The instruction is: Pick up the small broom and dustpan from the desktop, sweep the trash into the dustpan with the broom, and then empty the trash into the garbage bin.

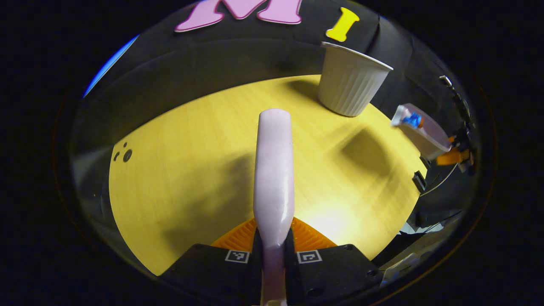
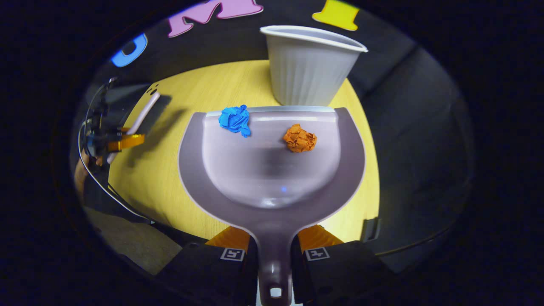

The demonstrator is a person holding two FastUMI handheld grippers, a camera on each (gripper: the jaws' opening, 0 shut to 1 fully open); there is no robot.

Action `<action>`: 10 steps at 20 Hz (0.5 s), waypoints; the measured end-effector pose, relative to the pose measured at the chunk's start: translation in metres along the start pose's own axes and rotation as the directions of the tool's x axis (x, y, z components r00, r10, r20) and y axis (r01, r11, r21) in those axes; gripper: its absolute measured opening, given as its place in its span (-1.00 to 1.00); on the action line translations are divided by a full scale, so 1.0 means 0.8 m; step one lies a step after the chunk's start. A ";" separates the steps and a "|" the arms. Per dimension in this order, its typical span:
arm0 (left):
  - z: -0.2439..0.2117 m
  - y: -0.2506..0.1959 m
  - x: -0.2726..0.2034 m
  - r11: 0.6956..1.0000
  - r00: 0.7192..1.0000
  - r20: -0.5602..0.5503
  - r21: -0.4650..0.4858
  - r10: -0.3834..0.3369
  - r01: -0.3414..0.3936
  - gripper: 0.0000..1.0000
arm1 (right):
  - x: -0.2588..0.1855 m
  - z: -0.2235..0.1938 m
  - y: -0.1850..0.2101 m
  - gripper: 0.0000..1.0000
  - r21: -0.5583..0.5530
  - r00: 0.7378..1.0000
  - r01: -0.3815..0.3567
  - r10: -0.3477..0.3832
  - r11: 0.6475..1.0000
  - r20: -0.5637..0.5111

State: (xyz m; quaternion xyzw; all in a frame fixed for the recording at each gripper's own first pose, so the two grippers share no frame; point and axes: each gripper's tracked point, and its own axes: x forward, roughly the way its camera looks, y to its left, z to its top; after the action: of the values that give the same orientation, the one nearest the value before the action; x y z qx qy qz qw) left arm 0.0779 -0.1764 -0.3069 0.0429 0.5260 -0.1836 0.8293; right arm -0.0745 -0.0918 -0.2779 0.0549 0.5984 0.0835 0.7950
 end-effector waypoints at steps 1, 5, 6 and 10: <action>0.001 -0.002 0.005 1.000 1.000 -0.013 -0.014 -0.002 0.002 -0.48 | -0.027 0.011 -0.013 -0.27 0.019 1.000 0.006 -0.007 1.000 0.022; -0.003 0.001 0.029 0.999 0.998 -0.050 -0.029 -0.034 0.033 -0.48 | -0.098 0.057 -0.041 -0.37 0.066 0.993 0.075 -0.080 0.995 0.086; -0.002 0.001 0.032 0.999 0.998 -0.054 -0.027 -0.036 0.035 -0.48 | -0.108 0.077 -0.048 -0.27 0.082 0.990 0.091 -0.099 0.992 0.097; -0.002 0.000 0.031 0.999 0.998 -0.043 -0.014 -0.042 0.041 -0.48 | -0.105 0.140 -0.100 -0.27 0.083 0.972 0.218 -0.224 0.972 0.071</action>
State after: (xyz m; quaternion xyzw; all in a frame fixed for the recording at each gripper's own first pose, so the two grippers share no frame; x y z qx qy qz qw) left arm 0.0856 -0.1819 -0.3296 0.0309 0.5460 -0.1963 0.8139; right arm 0.0161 -0.1857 -0.1829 0.0207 0.5713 -0.0301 0.8200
